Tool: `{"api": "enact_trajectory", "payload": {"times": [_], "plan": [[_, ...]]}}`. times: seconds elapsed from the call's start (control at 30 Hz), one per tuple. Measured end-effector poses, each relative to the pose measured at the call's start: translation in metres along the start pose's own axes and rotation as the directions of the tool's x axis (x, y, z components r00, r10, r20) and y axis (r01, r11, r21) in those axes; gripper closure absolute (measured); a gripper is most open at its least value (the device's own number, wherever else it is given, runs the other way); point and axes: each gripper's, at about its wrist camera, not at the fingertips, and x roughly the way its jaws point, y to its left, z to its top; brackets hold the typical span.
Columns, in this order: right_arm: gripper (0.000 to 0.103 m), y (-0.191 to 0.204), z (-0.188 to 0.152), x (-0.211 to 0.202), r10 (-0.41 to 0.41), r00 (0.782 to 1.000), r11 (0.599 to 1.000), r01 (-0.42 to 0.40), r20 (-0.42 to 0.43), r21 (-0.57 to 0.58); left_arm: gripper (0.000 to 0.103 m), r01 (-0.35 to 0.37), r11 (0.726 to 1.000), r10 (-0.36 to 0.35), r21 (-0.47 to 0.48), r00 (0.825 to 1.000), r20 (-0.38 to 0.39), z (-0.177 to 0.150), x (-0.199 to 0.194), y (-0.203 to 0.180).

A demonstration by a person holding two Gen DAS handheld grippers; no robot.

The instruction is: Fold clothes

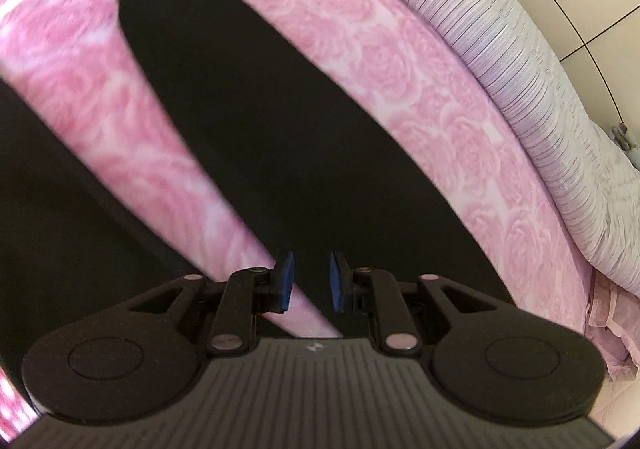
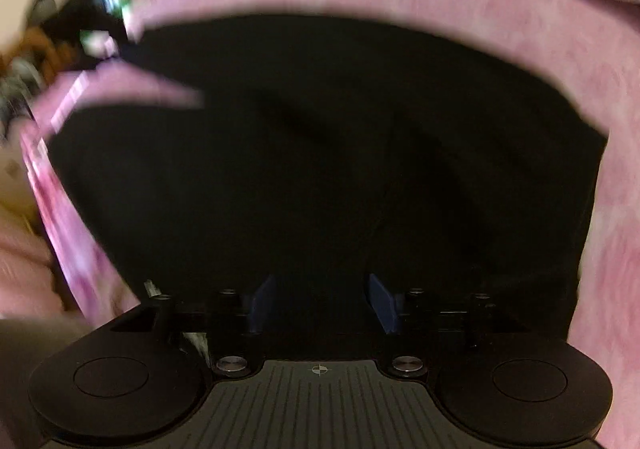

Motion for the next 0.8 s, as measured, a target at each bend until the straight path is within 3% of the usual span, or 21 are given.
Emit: {"api": "enact_trajectory", "payload": {"times": [0.07,0.17,0.23,0.33,0.37,0.47,0.57,0.6,0.7,0.77,0.8], "plan": [[0.047,-0.005,-0.005,-0.002,0.005,1.0,0.997,-0.005,0.0,0.079,0.089,-0.008,1.0,0.008,-0.003,1.0,-0.011,-0.005,0.002,0.005],[0.047,-0.006,0.005,-0.024,-0.005,0.995,0.997,-0.002,0.096,0.072,0.089,-0.015,1.0,0.014,-0.026,0.999,-0.031,-0.012,0.005,0.012],[0.047,-0.011,0.016,-0.035,-0.049,0.986,0.995,0.033,0.162,0.099,0.089,-0.009,0.999,0.008,-0.04,0.999,-0.041,-0.016,0.007,0.012],[0.047,-0.038,0.032,-0.039,-0.119,0.964,0.969,0.061,0.238,0.239,0.089,0.003,0.999,-0.004,-0.032,0.999,-0.045,-0.017,0.007,0.009],[0.047,-0.048,0.036,-0.037,-0.136,0.959,0.958,0.063,0.25,0.281,0.089,0.005,1.0,-0.007,-0.029,0.999,-0.045,-0.017,0.007,0.007],[0.047,-0.057,0.046,-0.009,-0.084,0.976,0.953,0.019,0.203,0.303,0.089,0.01,1.0,-0.011,-0.029,0.999,-0.043,-0.016,0.008,0.005],[0.047,-0.036,0.06,0.029,0.029,0.994,0.964,-0.055,0.101,0.259,0.089,0.013,1.0,-0.015,-0.028,0.999,-0.037,-0.013,0.007,0.003],[0.047,-0.021,0.064,0.034,0.057,0.993,0.974,-0.078,0.104,0.214,0.089,0.01,1.0,-0.011,-0.025,0.999,-0.036,-0.013,0.007,0.002],[0.047,0.029,0.07,0.03,0.221,0.965,0.973,-0.229,0.143,0.043,0.089,-0.003,1.0,0.002,-0.031,1.0,-0.031,-0.011,0.007,0.004],[0.047,0.052,0.07,0.029,0.249,0.96,0.968,-0.246,0.13,-0.036,0.089,-0.007,0.999,0.006,-0.042,1.0,-0.03,-0.009,0.007,0.005],[0.047,0.057,0.068,0.028,0.217,0.968,0.976,-0.211,0.125,-0.061,0.089,-0.009,0.999,0.008,-0.048,1.0,-0.03,-0.009,0.007,0.005]]}}
